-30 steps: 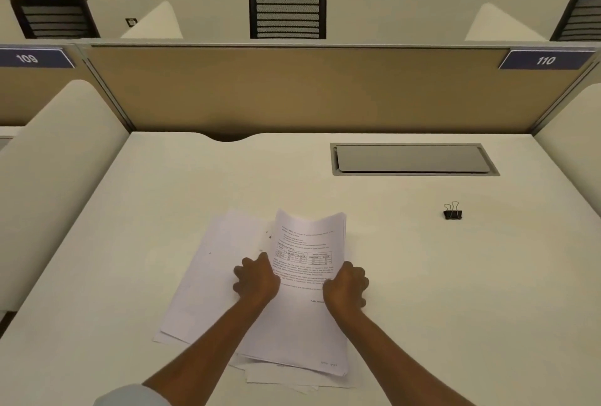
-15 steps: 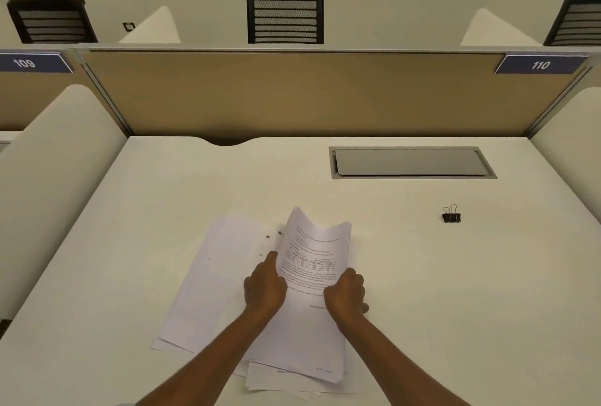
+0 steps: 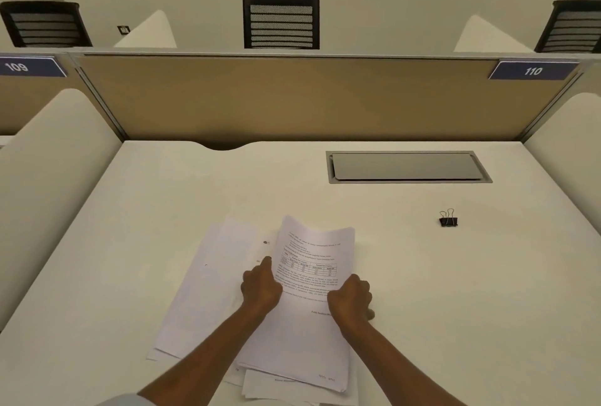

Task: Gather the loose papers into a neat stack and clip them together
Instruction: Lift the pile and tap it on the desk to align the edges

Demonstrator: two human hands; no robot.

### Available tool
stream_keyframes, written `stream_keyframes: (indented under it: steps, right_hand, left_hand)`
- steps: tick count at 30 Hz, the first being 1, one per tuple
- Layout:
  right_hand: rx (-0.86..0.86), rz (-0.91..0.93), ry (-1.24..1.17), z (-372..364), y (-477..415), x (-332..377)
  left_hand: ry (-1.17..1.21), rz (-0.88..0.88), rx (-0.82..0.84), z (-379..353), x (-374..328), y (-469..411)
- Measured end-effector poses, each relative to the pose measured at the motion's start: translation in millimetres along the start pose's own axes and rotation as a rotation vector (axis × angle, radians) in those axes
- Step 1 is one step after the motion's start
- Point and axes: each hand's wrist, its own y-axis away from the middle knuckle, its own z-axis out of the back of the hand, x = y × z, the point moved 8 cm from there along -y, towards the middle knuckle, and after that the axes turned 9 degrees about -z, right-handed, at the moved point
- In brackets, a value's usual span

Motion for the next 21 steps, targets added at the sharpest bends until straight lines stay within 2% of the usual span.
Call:
stream_keyframes:
  steps: [2,11,15,21]
  right_hand:
    - [0.003,-0.013,-0.049,-0.3,-2.7,-2.5]
    - [0.002,-0.023,-0.095,2.6,-5.1,-2.2]
    - [0.064,0.015,-0.201,-6.8,-4.5,1.7]
    - [0.120,0.012,-0.191,-22.8,-0.1,7.0]
  left_hand:
    - [-0.108,0.033,0.020,-0.9,-2.3,-1.6]
    - [-0.219,0.173,0.046,-2.2,-3.9,-9.7]
    - [-0.281,0.161,0.043,4.3,3.5,-13.5]
    - [-0.288,0.157,0.034,17.8,10.0,-16.9]
